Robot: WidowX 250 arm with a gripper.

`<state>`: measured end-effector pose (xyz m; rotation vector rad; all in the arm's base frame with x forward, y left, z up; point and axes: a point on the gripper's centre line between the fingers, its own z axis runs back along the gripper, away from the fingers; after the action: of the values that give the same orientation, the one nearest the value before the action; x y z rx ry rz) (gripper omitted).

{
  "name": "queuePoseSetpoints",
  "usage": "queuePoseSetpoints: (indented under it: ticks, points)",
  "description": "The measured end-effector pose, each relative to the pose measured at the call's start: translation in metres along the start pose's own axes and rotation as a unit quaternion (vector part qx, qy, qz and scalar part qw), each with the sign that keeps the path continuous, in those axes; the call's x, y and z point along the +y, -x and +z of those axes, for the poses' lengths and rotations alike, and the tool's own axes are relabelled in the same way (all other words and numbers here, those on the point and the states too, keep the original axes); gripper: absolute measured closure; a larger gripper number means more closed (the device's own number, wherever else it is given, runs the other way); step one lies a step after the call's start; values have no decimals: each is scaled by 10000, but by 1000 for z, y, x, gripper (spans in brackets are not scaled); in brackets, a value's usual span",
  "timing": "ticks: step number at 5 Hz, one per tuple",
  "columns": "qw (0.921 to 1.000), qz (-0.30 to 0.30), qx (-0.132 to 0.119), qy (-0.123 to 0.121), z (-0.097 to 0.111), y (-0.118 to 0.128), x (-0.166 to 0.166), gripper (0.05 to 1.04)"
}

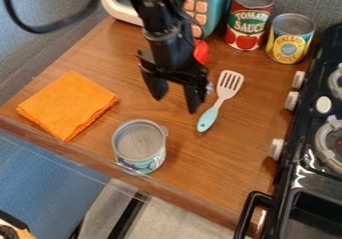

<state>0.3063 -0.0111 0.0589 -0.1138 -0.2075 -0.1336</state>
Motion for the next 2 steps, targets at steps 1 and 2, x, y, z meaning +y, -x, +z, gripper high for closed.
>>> queuePoseSetpoints:
  ticks: [1, 2]
  points:
    - [9999, 70, 68, -53, -18, -1, -9, 84]
    - [9998, 100, 184, -37, -36, 0, -20, 84]
